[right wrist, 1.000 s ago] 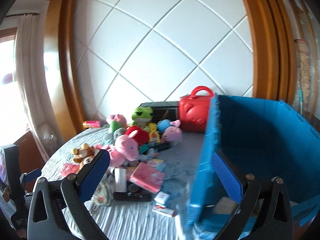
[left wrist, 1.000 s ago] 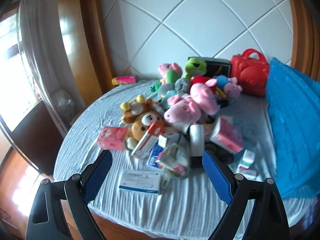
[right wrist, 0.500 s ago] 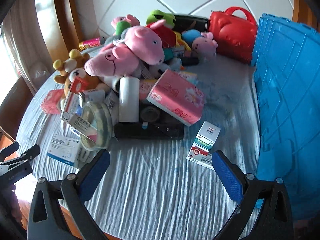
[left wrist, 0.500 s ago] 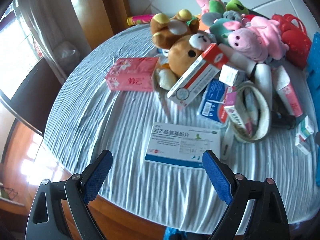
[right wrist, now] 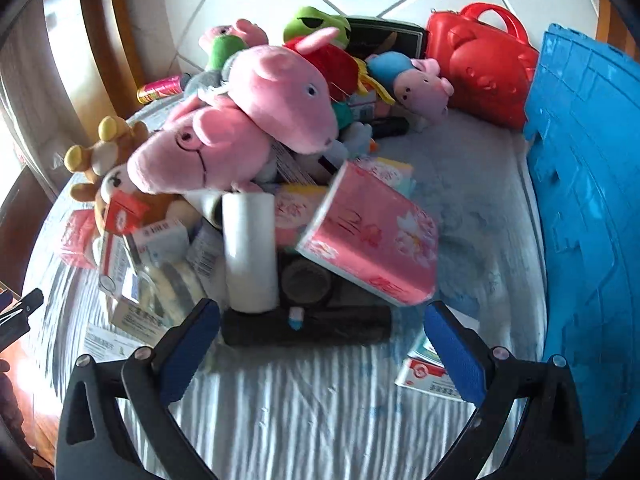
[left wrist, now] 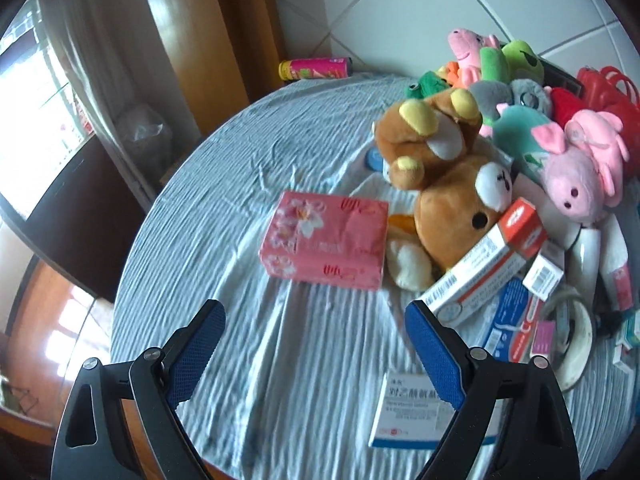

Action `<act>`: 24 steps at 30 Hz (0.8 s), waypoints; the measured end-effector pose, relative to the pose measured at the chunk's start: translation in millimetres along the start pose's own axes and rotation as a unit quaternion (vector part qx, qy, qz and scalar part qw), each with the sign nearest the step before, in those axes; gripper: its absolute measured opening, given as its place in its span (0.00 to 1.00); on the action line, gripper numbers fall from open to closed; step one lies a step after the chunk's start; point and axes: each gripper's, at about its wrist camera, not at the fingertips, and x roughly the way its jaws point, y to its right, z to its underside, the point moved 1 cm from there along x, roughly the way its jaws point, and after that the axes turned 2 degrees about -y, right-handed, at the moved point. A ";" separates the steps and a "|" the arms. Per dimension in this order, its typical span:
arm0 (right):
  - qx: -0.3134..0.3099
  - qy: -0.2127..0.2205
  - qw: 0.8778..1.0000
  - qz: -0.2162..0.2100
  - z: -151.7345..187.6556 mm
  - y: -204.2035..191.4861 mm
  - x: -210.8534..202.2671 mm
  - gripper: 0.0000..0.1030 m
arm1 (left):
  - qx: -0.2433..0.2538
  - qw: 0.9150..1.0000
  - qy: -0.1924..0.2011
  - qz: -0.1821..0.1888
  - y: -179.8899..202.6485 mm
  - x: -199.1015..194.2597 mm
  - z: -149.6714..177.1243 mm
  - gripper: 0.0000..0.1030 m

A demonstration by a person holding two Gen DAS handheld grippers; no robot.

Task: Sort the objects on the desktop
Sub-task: 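Grasp the teal plush pig with the left tool while the right tool grasps the red plush pig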

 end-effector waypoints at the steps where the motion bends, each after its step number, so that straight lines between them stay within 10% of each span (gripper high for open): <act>1: 0.003 0.006 1.000 0.000 -5.9 -9.4 -0.6 1.00 | 0.011 1.000 0.007 0.009 -1.3 2.1 -9.9 0.90; 15: 0.082 0.046 0.993 0.072 -69.4 -48.0 -25.5 1.00 | 0.118 0.980 0.070 0.143 49.6 1.8 -121.7 0.90; 24: 0.059 0.046 0.995 0.061 -136.5 -12.5 -10.0 1.00 | 0.122 0.982 0.043 0.140 133.2 6.8 -134.5 0.90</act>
